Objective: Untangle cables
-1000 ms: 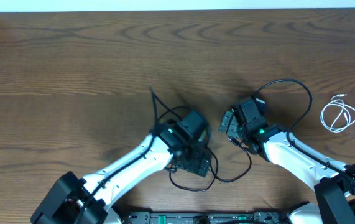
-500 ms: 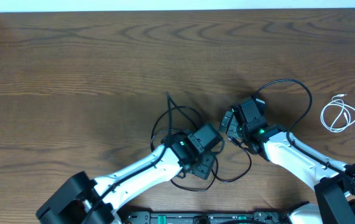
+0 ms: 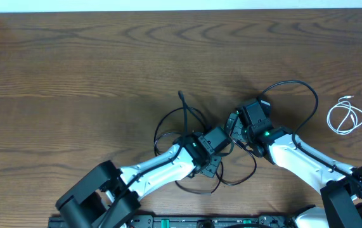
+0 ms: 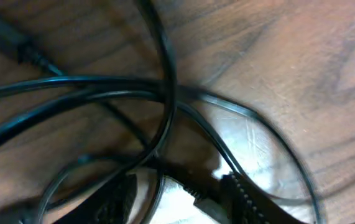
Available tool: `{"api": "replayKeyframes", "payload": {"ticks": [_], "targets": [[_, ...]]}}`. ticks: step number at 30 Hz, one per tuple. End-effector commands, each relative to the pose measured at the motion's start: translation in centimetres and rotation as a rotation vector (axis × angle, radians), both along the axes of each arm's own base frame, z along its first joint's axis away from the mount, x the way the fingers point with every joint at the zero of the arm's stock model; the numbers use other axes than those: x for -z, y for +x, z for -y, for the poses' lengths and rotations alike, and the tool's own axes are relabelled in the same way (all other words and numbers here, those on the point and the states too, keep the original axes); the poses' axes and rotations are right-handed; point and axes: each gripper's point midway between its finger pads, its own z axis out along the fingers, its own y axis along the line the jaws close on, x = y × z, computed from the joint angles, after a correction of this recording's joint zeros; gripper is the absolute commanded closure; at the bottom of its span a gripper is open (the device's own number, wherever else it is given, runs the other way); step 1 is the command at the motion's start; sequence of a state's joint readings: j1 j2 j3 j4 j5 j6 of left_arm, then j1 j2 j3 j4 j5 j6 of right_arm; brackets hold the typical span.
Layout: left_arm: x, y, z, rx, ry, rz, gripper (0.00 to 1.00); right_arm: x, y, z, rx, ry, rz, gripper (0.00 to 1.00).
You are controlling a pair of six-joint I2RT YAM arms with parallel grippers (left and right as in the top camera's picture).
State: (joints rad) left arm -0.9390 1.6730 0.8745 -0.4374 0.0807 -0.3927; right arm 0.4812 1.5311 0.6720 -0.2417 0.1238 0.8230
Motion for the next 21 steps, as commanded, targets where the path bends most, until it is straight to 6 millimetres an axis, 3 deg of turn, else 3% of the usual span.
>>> {"api": "replayKeyframes", "payload": {"ticks": [1,6,15,21], "targets": [[1.2,0.4,-0.9,-0.005,0.057,0.019,0.57,-0.3,0.2,0.2,0.020,0.008,0.010,0.01],[1.1,2.0,-2.2,-0.041,0.113,0.088,0.71,-0.3,0.2,0.2,0.020,0.009,0.010,0.01],[0.9,6.1,-6.8,-0.210,0.200,0.159,0.71,-0.3,0.2,0.2,0.020,0.008,0.010,0.01],[1.0,8.4,-11.2,-0.377,0.220,0.118,0.71,-0.3,0.2,0.2,0.020,0.009,0.010,0.01]]}}
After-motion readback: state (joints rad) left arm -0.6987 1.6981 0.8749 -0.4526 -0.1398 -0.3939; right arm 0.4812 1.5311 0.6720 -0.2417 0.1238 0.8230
